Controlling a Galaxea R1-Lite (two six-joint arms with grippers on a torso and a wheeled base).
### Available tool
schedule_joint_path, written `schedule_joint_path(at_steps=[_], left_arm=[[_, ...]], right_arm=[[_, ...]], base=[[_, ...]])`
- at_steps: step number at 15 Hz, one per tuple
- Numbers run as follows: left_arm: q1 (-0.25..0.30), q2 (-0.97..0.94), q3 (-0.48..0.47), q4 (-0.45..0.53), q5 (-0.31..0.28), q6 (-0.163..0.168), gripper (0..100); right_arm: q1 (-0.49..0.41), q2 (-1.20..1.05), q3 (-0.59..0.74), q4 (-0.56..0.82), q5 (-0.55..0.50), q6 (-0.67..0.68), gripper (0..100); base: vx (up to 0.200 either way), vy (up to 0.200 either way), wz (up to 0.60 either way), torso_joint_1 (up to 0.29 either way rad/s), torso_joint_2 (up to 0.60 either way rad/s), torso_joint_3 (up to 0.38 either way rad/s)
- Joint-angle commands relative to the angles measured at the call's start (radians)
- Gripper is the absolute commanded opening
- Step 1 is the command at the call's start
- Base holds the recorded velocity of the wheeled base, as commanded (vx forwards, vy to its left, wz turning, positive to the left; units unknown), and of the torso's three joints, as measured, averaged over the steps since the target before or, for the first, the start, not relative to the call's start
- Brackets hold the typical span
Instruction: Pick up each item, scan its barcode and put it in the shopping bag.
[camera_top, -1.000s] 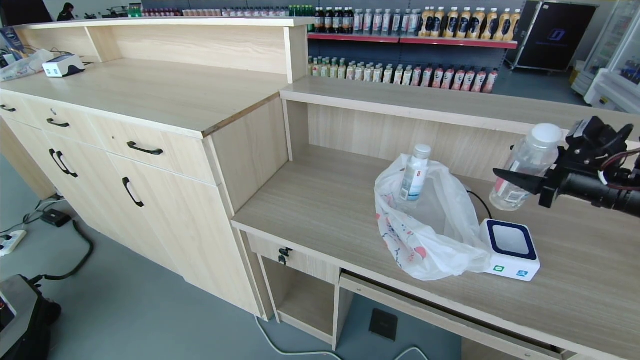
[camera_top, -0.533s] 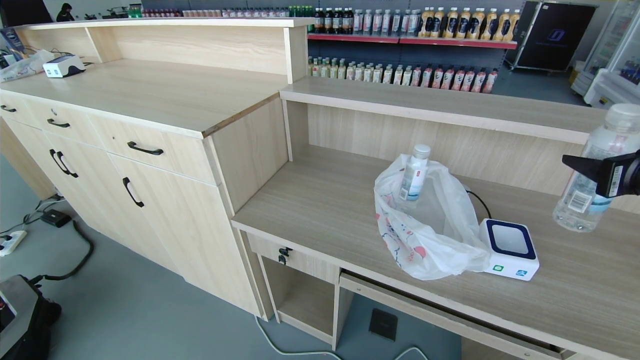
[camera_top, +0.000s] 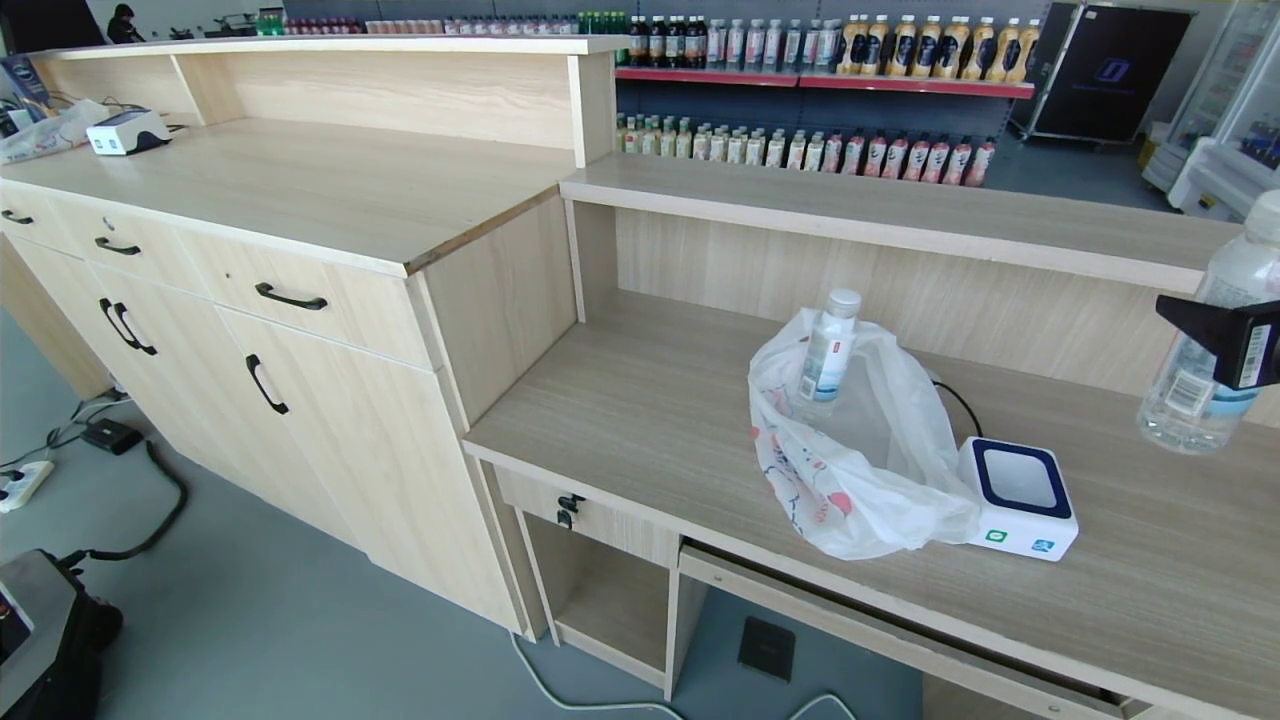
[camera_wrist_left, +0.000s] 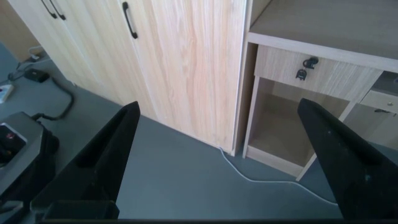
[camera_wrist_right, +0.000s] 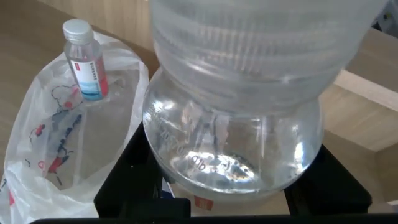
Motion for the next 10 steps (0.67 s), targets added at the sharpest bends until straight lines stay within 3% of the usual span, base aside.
schedule_joint_path(at_steps=[1, 3, 6, 10], left_arm=[[-0.001, 0.001, 0.000, 0.000, 0.000, 0.000, 100], [-0.001, 0.000, 0.000, 0.000, 0.000, 0.000, 100], [-0.001, 0.000, 0.000, 0.000, 0.000, 0.000, 100], [0.001, 0.001, 0.000, 0.000, 0.000, 0.000, 100]], right_arm=[[0.028, -0.004, -0.002, -0.001, 0.000, 0.000, 0], [0.061, -0.015, 0.000, -0.001, 0.002, 0.005, 0], [0.105, -0.007, 0.001, 0.001, 0.006, 0.009, 0], [0.120, 0.101, -0.016, -0.076, 0.006, 0.074, 0]], base=[[0.000, 0.000, 0.60, -0.061, 0.10, 0.095], [0.000, 0.000, 0.60, -0.141, 0.36, 0.234], [0.000, 0.000, 0.00, -0.147, 0.42, 0.248], [0.000, 0.000, 0.00, -0.030, 0.08, 0.051]])
